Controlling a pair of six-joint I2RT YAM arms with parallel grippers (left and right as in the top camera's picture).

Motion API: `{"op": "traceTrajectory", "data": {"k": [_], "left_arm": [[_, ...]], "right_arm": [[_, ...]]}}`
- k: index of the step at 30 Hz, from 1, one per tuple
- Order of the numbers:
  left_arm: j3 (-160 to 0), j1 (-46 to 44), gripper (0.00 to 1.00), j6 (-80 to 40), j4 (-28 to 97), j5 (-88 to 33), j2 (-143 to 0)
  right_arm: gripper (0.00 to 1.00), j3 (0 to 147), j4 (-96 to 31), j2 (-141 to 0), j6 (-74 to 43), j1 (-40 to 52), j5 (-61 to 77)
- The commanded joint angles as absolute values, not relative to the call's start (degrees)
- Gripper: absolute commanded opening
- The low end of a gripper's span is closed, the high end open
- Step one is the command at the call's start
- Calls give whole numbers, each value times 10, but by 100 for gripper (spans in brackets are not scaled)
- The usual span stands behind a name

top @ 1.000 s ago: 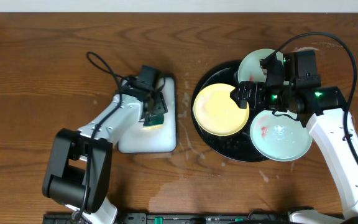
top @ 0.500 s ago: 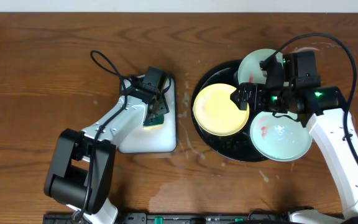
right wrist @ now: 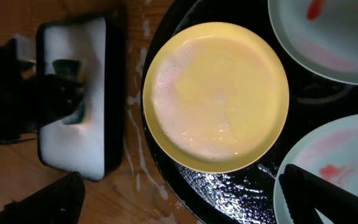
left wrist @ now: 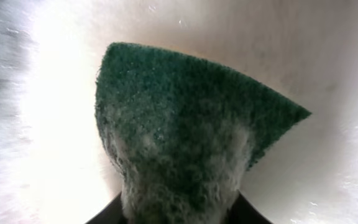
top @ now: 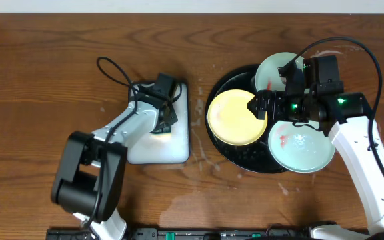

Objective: Clean dirty plates on tray and stack at the side
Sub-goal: 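Press and lift the sponge in the foam with the left gripper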

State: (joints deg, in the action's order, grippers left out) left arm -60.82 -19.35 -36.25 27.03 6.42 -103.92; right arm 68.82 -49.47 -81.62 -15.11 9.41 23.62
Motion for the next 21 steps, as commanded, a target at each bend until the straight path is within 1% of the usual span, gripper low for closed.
{"op": "traceTrajectory", "data": {"k": [1,5,6,8,14,19,21], "left_arm": [[-605,-182,25,-367,278,71,-982],[-605,-180,19,-367,289,71,-929],[-605,-180,14,-367,292,71,-917],[-605,-180,9,-367,296,71,-887],[-605,-180,8,-367,303,71,-848],[-576,-180,7,-368,266,71,-890],[-559,-180,7,-367,241,71,-923]], "right_arm": [[99,688,-495,-811,-158,98,242],[99,688,-495,-811,-158,98,242],[99,688,-495,-811,-158,98,242],[99,688,-495,-811,-158,98,242],[99,688,-495,-811,-158,98,238],[99,688,-490,-811,-158,98,238],[96,688,-489,-811,-159,98,239]]}}
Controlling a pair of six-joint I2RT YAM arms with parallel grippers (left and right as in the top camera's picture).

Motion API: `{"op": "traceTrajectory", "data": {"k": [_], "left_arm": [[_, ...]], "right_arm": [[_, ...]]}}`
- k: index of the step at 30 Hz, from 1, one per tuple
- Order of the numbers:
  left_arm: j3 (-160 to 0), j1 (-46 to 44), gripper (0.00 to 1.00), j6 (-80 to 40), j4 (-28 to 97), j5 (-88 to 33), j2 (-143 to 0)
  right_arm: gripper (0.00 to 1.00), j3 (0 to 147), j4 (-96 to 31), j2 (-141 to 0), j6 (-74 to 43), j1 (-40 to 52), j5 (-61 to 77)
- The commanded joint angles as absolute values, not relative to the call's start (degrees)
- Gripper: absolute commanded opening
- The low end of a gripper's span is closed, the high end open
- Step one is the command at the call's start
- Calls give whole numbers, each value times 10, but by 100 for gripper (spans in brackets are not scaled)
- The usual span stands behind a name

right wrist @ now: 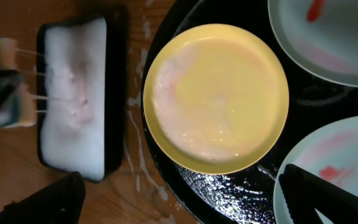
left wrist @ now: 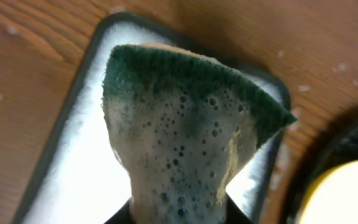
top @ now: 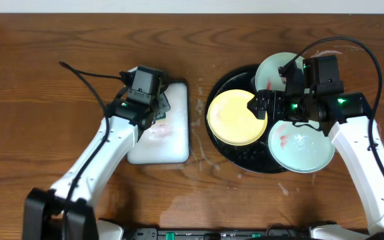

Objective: Clean dirty plates on tray and stack at the side
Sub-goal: 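Press and lift the sponge in the foam with the left gripper, then carry the foamy sponge with the left gripper over the yellow plate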

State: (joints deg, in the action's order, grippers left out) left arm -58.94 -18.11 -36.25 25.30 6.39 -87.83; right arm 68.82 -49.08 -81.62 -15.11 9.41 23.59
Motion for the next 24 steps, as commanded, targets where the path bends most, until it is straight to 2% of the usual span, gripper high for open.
{"op": "traceTrajectory", "data": {"k": [1,3,4,5,7,13,16,20,21,22,24], "left_arm": [[-555,-180,8,-359,234,71,-941],[-558,-175,7,-301,228,71,-969],[-561,-173,8,-283,229,71,-968],[-570,-171,7,-263,236,71,-960],[-583,-170,8,-253,251,71,-933],[-586,-171,7,-253,267,52,-814],[-577,-171,7,-253,252,52,-806],[-562,-171,8,-259,248,43,-844],[-562,-171,8,-259,251,42,-855],[-562,-171,7,-254,252,41,-863],[-562,-171,7,-253,254,41,-868]], "right_arm": [[98,688,-488,-811,-159,99,239],[91,688,-491,-811,-158,98,238],[90,688,-491,-811,-158,98,238],[91,688,-489,-811,-158,98,238],[99,688,-484,-811,-159,98,239],[99,688,-473,-812,-159,99,238],[97,686,-460,-817,-159,99,235],[49,676,-426,-837,-169,103,170],[31,674,-418,-847,-181,106,131],[21,673,-415,-856,-192,109,99],[16,673,-404,-880,-197,114,63]]}}
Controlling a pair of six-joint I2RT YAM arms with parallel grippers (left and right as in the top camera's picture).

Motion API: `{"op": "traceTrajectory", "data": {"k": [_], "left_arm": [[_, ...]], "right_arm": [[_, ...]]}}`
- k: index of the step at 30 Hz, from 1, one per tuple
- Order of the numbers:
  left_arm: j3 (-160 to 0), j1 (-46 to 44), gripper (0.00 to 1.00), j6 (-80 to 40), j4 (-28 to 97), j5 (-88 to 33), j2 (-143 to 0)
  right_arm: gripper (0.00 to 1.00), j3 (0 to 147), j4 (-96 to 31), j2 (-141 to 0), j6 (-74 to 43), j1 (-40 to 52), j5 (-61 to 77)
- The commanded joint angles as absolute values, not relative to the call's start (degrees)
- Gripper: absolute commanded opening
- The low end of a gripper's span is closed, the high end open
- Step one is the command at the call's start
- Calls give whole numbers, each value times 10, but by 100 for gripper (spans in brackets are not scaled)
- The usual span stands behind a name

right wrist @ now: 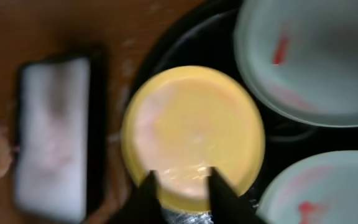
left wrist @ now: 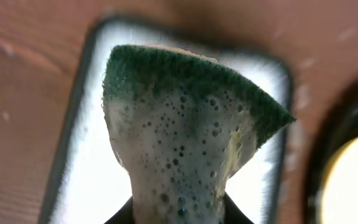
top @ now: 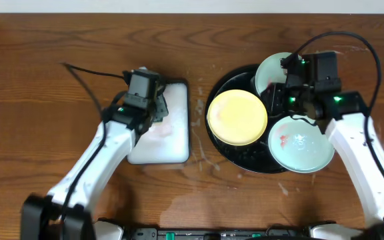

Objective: Clean dirty plates on tray and stack at the side
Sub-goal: 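Carry the foamy sponge with the left gripper over the yellow plate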

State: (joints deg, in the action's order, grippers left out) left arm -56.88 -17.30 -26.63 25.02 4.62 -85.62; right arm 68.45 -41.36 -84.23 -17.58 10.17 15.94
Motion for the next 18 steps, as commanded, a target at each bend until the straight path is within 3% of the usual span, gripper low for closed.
{"op": "traceTrajectory", "data": {"k": [1,3,5,10,18], "left_arm": [[-562,-171,7,-253,255,41,-866],[-562,-171,7,-253,258,38,-857],[-562,-171,7,-253,258,19,-845],[-562,-171,7,-253,257,-57,-799],[-562,-171,7,-253,263,-60,-772]], "right_arm": [[14,673,-400,-891,-197,117,59],[18,673,-389,-910,-197,121,58],[37,673,-376,-933,-197,125,55],[38,673,-363,-997,-212,128,-9],[37,673,-338,-1067,-211,127,-17]]}}
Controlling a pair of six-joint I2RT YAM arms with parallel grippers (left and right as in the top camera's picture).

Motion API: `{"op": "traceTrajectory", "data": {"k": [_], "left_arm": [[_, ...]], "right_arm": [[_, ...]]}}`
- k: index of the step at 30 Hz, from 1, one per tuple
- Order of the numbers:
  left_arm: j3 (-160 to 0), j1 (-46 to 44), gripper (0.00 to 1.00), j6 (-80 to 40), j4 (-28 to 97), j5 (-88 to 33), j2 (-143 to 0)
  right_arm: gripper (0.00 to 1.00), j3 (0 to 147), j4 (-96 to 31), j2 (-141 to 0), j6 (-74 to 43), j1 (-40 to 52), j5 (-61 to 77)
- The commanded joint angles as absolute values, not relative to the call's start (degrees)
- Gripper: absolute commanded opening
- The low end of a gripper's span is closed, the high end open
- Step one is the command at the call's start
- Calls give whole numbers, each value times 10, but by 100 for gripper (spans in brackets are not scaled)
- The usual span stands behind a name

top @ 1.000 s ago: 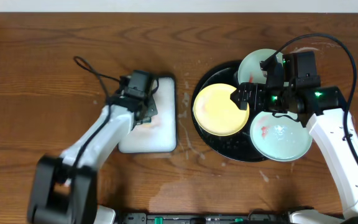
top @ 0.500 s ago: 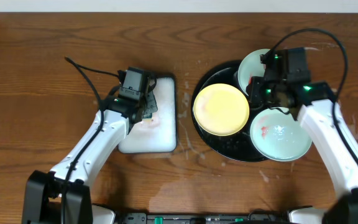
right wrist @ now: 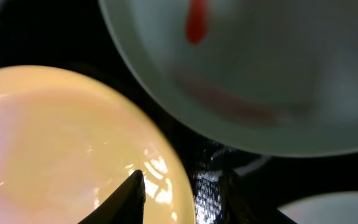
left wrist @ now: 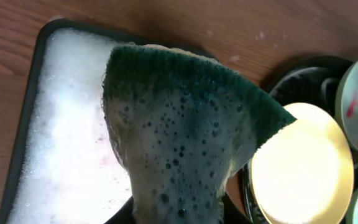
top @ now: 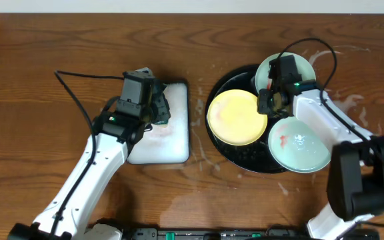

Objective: Clean dirty plates on tray and stack at the side
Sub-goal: 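Carry the foamy sponge with the left gripper over the yellow plate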

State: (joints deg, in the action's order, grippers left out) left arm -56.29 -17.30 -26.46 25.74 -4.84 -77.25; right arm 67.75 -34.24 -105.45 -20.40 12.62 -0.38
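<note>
A foamy green sponge is clamped in my left gripper, which hangs above the foam-filled rectangular tray; in the overhead view that gripper is over the tray's upper right part. The yellow plate lies wet on the round black tray. My right gripper is low at the yellow plate's right rim, and its open fingers straddle that rim. Two pale green plates with red smears share the black tray, one at the back, one at the front right.
Foam splashes spot the wood between the two trays and at the table's right side. The left arm's cable loops over the table behind the foam tray.
My right gripper, which was above the black tray, is now down at the yellow plate's right rim with a finger on each side. The left gripper with the sponge has shifted slightly toward the plates.
First the sponge was pressed into the foam and my right gripper hovered wide open above the yellow plate. Then the sponge hung lathered at the foam tray's left edge. Later it was over the tray and the right jaws had narrowed. Now they straddle the yellow plate's rim.
</note>
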Motion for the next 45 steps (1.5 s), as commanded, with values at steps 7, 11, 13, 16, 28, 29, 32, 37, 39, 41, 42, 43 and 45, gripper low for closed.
{"op": "traceTrajectory", "data": {"k": [7,11,13,16,28,29,32,37,39,41,42,43,45], "left_arm": [[-562,-171,8,-253,268,-60,-772],[-561,-171,7,-253,272,-60,-772],[-561,-171,8,-253,272,-62,-772],[-561,-171,7,-253,273,-103,-772],[-561,-238,7,-319,182,-161,-833],[-561,-244,7,-319,167,-161,-843],[-561,-256,7,-318,132,-161,-864],[-561,-266,8,-319,76,-161,-886],[-561,-274,8,-326,54,-161,-897],[-561,-287,7,-345,31,-161,-911],[-561,-294,7,-352,20,-161,-919],[-561,-303,8,-360,6,-160,-931],[-561,-319,8,-364,-22,-160,-955]], "right_arm": [[32,673,-331,-1105,-209,128,-9],[22,673,-325,-1124,-209,128,27],[15,673,-324,-1127,-209,128,42],[7,673,-322,-1128,-210,129,47],[1,673,-328,-1128,-234,144,71],[1,673,-329,-1128,-230,147,72],[1,673,-334,-1128,-220,156,72],[1,673,-335,-1128,-205,168,74],[1,674,-335,-1128,-205,168,79],[1,674,-336,-1128,-195,169,93],[1,674,-336,-1128,-189,169,102],[1,674,-337,-1128,-184,169,110],[1,674,-341,-1128,-175,169,122]]}}
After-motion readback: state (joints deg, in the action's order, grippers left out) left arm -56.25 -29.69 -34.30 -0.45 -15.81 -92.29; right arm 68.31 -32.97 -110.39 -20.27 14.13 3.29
